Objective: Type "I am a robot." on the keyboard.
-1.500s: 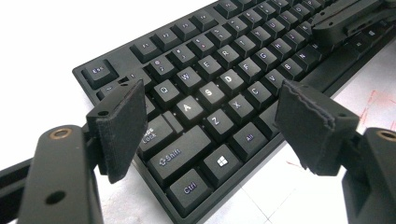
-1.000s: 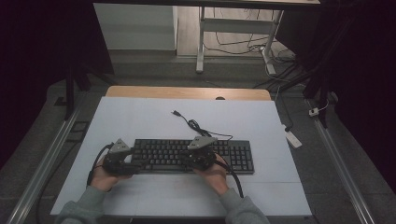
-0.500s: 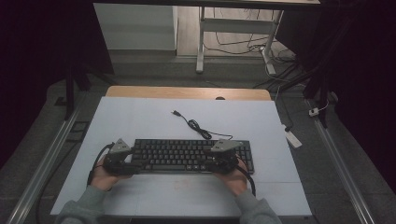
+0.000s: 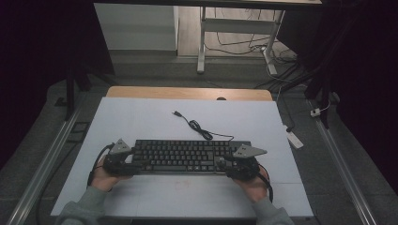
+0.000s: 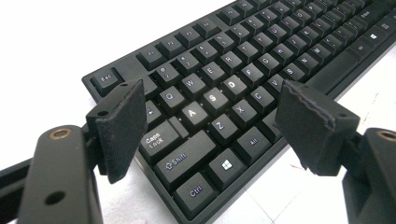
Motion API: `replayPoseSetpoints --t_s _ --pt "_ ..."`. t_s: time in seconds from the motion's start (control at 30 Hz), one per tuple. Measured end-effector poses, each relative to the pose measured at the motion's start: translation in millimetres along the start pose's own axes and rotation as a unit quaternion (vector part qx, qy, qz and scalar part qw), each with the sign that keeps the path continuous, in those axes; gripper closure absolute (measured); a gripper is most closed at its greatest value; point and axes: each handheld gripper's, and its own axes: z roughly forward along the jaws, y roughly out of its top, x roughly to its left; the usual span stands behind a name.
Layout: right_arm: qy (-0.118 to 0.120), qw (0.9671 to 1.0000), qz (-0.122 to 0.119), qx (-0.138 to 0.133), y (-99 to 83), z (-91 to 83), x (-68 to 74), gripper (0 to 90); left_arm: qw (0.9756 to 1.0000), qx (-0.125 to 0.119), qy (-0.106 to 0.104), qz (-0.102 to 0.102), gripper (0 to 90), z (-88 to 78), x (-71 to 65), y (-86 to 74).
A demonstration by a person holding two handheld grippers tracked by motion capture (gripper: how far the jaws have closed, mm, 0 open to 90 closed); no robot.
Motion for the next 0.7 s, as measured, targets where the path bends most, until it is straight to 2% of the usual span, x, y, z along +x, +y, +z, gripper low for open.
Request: replayPoseSetpoints --t_s 0.13,0.4,0.6,0.7 --pt "-0.003 1.0000 0.008 -0.003 -4.3 -5.3 -2.9 56.4 1.0000 -0.002 0.002 -0.001 25.3 0.2 0.4 0.1" --pt "-0.004 1.0000 0.007 0.002 -6.4 -5.5 -3.2 56.0 0.9999 -0.014 0.004 -0.001 26.2 -0.7 -1.3 1.9" --pt "-0.001 0.9999 0.009 0.005 -7.0 -4.1 -3.6 55.6 0.9997 -0.019 -0.009 -0.008 27.5 -0.2 -3.9 4.4" --pt "-0.002 0.9999 0.008 0.006 -7.1 -3.6 -3.1 55.6 0.9996 -0.022 -0.018 -0.005 30.6 0.0 -6.3 6.9"
